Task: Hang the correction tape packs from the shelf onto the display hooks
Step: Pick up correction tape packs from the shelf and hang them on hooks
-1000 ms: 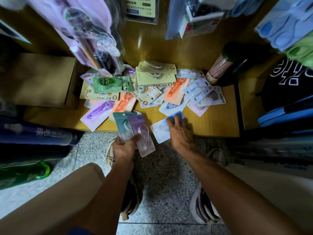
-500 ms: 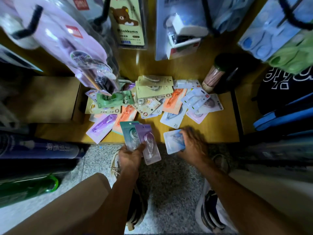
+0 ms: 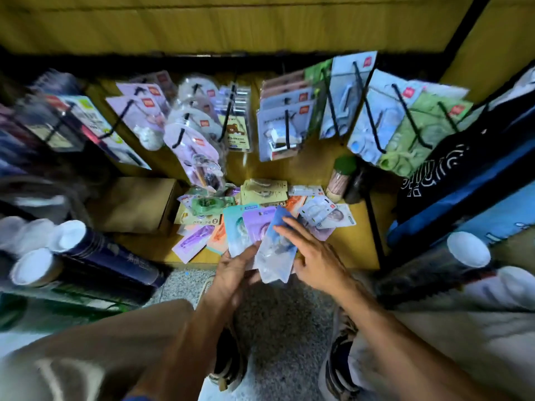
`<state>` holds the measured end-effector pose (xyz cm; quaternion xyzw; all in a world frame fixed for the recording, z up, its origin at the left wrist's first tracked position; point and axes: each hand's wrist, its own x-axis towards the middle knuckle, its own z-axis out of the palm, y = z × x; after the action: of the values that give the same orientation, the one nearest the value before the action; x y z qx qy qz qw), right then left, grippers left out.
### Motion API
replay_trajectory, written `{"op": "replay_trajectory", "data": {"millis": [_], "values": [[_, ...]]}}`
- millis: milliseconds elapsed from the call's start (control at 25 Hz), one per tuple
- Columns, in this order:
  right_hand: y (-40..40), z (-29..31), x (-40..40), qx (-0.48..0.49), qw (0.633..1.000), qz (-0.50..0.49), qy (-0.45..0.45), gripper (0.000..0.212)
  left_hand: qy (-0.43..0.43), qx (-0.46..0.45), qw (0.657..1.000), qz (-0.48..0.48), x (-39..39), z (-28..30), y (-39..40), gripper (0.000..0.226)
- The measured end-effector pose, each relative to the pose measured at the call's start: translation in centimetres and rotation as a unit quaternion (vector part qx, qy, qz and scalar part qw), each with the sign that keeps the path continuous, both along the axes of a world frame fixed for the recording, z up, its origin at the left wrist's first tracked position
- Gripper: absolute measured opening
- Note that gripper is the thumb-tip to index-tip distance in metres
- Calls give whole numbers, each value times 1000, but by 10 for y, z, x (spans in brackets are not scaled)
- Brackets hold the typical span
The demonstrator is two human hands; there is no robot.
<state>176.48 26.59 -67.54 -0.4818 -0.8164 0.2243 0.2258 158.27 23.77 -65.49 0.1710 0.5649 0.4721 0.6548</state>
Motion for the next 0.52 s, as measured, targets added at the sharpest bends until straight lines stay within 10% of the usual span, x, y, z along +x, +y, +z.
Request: {"op": "replay_trajectory", "data": {"millis": [160, 320, 520], "values": [[-41, 58, -2, -183, 939, -33, 289, 66, -22, 18, 999, -16, 18, 55, -40, 27], [-69, 108, -2, -74, 940, -105, 317, 25, -39, 75, 996, -33, 37, 103, -58, 19], [-65, 188, 16, 37, 927, -171, 331, 75, -34, 128, 989, -72, 62, 180, -50, 33]]}}
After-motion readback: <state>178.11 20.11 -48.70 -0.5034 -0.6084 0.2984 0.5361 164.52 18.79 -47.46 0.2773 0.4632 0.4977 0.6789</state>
